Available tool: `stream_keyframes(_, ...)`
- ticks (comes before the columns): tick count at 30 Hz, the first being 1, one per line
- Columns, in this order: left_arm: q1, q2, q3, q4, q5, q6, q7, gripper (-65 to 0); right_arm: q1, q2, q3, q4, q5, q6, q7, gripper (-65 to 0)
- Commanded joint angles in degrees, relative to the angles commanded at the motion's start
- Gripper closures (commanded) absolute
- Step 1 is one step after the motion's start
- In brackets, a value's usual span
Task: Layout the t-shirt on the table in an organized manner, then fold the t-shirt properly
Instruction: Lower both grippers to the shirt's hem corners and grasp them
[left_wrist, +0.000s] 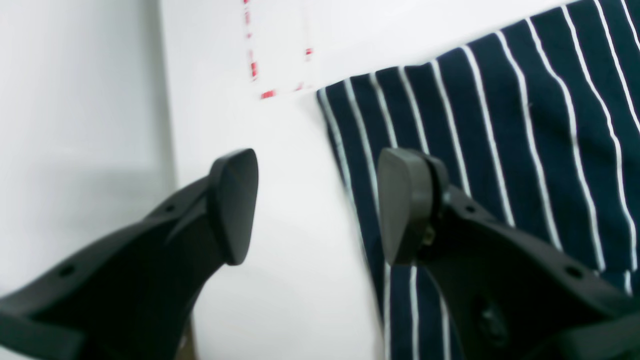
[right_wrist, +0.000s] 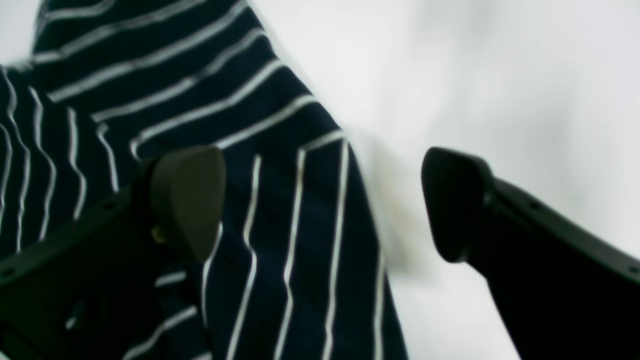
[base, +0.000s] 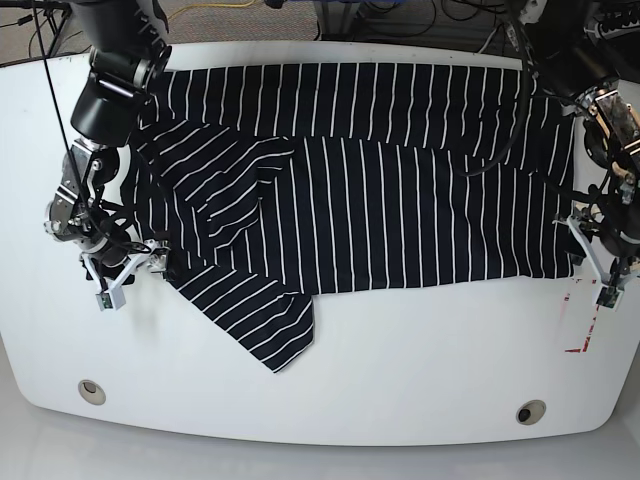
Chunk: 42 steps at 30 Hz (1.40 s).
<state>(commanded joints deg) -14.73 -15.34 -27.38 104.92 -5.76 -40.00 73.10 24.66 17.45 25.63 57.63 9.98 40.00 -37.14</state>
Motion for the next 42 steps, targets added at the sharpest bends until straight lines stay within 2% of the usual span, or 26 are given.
stream_keyframes(5, -0.6, -0.1, -0.2, -3.7, 3.3, 0.0, -3.2, -36.0, 1.5, -0.1, 0.0, -5.4, -6.7, 0.00, 6.0, -59.6)
stream_keyframes(10, -0.6, -1.8, -0.3, -5.5, 3.7, 0.0, -3.5, -36.0, 1.5, -0.4, 0.0, -8.1, -9.4, 0.00, 8.9, -59.6)
stream_keyframes(17, -0.2, -1.8, -0.4, -6.1, 3.8, 0.0, -3.6, -36.0, 0.9, -1.2, 0.0, -9.5, -9.3, 0.00, 9.1, -58.7)
stream_keyframes(23, -0.5, -1.8, -3.0, -8.5, 4.0, 0.0, -3.6, -36.0, 0.4, -3.6, 0.0, -9.1, -9.7, 0.00, 9.1, -47.2)
stream_keyframes(30, -3.0, -3.5, -5.5, -16.5, 4.0, 0.0, -3.9, -36.0, 0.4, -5.2, 0.0, -9.2, -9.8, 0.00, 9.0, -43.1)
stream_keyframes(34, -4.0, -5.0, -5.7, -21.7, 4.0, 0.0, -8.4, -36.0, 0.3, -5.4, 0.0, -9.2, -9.8, 0.00, 9.0, -41.5)
stream_keyframes(36, -4.1, -5.8, -5.7, -23.7, 4.0, 0.0, -11.0, -36.0, 0.3, -5.5, 0.0, -9.2, -9.8, 0.00, 9.0, -36.8)
stream_keyframes(42, -6.9, -6.3, -5.4, -33.4, 4.0, 0.0, -17.9, -36.4, 0.2, -5.3, 0.0, -9.3, -9.8, 0.00, 9.0, -4.8)
